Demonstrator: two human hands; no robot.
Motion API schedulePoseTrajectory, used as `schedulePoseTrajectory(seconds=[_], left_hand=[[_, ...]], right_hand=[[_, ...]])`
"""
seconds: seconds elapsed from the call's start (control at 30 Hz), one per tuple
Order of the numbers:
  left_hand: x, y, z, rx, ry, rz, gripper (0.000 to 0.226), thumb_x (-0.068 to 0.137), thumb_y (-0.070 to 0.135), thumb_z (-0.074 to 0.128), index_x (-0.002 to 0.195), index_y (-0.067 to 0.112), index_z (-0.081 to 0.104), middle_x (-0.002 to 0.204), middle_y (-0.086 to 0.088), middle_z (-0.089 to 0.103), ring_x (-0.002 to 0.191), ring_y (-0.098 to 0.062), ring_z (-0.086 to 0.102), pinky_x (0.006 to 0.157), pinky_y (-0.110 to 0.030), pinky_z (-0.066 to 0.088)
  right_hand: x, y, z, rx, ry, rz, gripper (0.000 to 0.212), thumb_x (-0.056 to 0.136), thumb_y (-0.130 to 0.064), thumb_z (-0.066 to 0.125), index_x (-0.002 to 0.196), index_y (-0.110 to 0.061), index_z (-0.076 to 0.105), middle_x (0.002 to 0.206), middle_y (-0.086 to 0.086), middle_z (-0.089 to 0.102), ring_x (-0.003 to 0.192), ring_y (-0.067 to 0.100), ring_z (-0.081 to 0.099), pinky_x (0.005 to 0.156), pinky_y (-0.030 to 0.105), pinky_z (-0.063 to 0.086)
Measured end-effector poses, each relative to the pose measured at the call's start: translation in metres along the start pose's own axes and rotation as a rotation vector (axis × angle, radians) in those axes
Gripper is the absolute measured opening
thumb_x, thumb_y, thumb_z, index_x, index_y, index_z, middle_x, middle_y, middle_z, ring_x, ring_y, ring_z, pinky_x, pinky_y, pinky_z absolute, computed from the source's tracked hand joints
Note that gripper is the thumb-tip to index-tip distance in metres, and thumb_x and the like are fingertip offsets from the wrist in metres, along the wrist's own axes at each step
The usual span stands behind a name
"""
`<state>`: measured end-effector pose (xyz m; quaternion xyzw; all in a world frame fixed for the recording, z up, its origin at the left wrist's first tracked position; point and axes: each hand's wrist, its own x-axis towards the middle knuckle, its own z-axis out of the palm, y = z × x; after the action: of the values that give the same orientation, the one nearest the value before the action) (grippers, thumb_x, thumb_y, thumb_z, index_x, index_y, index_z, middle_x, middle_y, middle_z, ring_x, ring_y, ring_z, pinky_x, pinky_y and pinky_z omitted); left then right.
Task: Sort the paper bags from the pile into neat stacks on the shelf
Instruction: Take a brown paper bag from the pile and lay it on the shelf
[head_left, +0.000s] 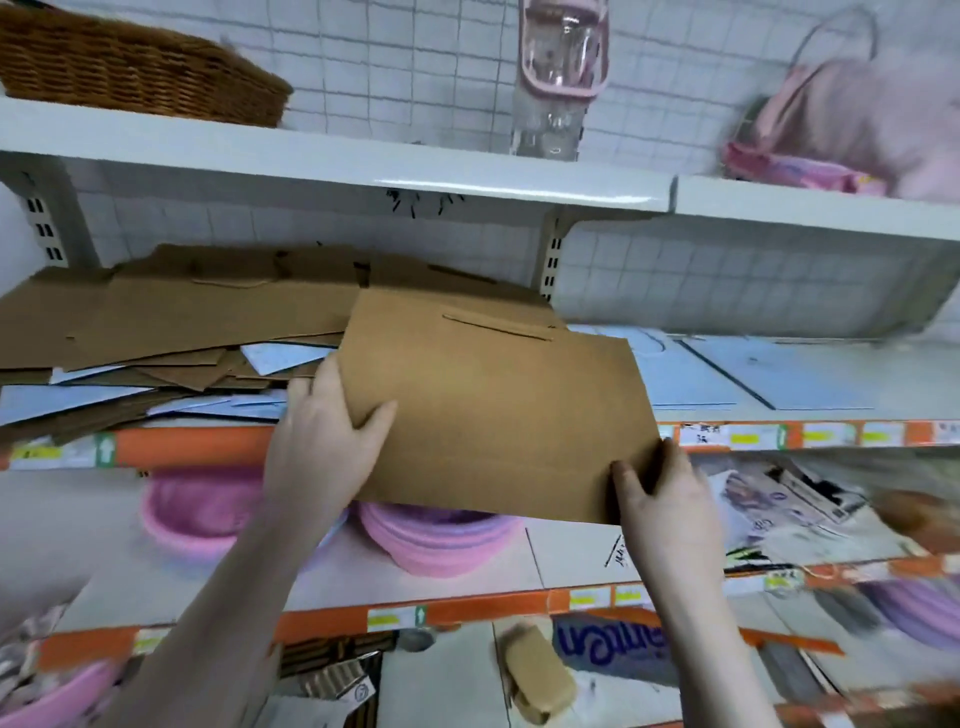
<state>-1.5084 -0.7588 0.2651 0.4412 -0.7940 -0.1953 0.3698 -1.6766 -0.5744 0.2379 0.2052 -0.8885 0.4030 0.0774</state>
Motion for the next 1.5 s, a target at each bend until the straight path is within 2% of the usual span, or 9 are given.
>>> schedulePoseTrajectory(seconds=[0.13,0.37,0.47,0.57,0.73,0.93,1.03,1.37,1.5], left_hand=[[-0.037,0.067,0.043,0.012,-0.041,-0.025,0.067,0.085,0.041,0.06,0.141,0.014,0.035,0.119,-0.021,0.047,0.113,-0.04,0.049,0.092,-0.044,0.04],[-0.118,0.184,0.126,-0.07,-0.13,-0.092,0.061,0.084,0.041,0.06,0.137,0.017,0.038,0.121,-0.02,0.046,0.114,-0.04,0.049,0.089,-0.044,0.041],[-0.141,0.223,0.152,-0.067,-0.159,-0.096,0.064,0.085,0.042,0.059,0.14,0.018,0.036,0.124,-0.018,0.046,0.116,-0.038,0.048,0.09,-0.043,0.041],[-0.152,0.254,0.174,-0.05,-0.173,-0.097,0.068,0.086,0.043,0.058,0.143,0.018,0.031,0.128,-0.017,0.044,0.118,-0.037,0.047,0.091,-0.042,0.041],[-0.148,0.295,0.216,-0.023,-0.185,-0.076,0.073,0.086,0.044,0.058,0.146,0.016,0.026,0.134,-0.017,0.041,0.122,-0.036,0.044,0.095,-0.042,0.038],[-0.124,0.34,0.284,-0.055,-0.191,-0.049,0.073,0.087,0.041,0.059,0.147,0.014,0.027,0.13,-0.02,0.043,0.123,-0.036,0.042,0.096,-0.043,0.037],[-0.106,0.37,0.33,-0.085,-0.205,-0.039,0.071,0.088,0.039,0.059,0.146,0.013,0.027,0.128,-0.02,0.042,0.121,-0.038,0.043,0.097,-0.043,0.037],[-0.054,0.466,0.46,-0.115,-0.264,-0.016,0.067,0.088,0.04,0.057,0.144,0.014,0.029,0.128,-0.017,0.045,0.114,-0.036,0.049,0.094,-0.042,0.041],[-0.047,0.502,0.503,-0.097,-0.257,-0.044,0.066,0.086,0.039,0.058,0.141,0.013,0.032,0.123,-0.016,0.044,0.111,-0.036,0.05,0.089,-0.041,0.041]], right_hand=[[0.018,0.06,-0.052,-0.093,0.028,0.029,0.036,0.093,-0.029,0.049,0.12,-0.005,0.046,0.116,0.02,0.05,0.107,0.036,0.05,0.082,0.038,0.038],[0.06,0.178,-0.156,-0.258,0.076,0.032,0.046,0.093,-0.033,0.047,0.125,0.0,0.044,0.121,0.021,0.05,0.109,0.038,0.05,0.083,0.039,0.039],[0.077,0.217,-0.187,-0.255,0.08,0.047,0.045,0.092,-0.031,0.049,0.123,0.0,0.047,0.121,0.023,0.049,0.108,0.039,0.05,0.084,0.039,0.039],[0.094,0.246,-0.208,-0.198,0.069,0.058,0.035,0.092,-0.029,0.05,0.113,-0.001,0.05,0.114,0.021,0.051,0.103,0.038,0.05,0.078,0.037,0.037],[0.134,0.284,-0.22,-0.175,0.085,0.095,0.034,0.092,-0.028,0.05,0.113,-0.001,0.05,0.11,0.021,0.052,0.103,0.039,0.049,0.08,0.039,0.038],[0.204,0.325,-0.222,-0.186,0.114,0.107,0.03,0.091,-0.027,0.051,0.105,-0.001,0.052,0.107,0.021,0.053,0.101,0.038,0.05,0.08,0.038,0.037],[0.254,0.351,-0.222,-0.21,0.137,0.103,0.033,0.091,-0.028,0.051,0.109,0.0,0.052,0.109,0.022,0.053,0.103,0.037,0.049,0.082,0.038,0.037],[0.401,0.428,-0.234,-0.251,0.128,0.15,0.031,0.09,-0.029,0.052,0.105,-0.001,0.052,0.104,0.023,0.055,0.097,0.04,0.053,0.082,0.042,0.044],[0.455,0.462,-0.241,-0.248,0.105,0.133,0.031,0.09,-0.03,0.051,0.104,-0.002,0.052,0.106,0.022,0.055,0.102,0.038,0.052,0.084,0.041,0.04]])
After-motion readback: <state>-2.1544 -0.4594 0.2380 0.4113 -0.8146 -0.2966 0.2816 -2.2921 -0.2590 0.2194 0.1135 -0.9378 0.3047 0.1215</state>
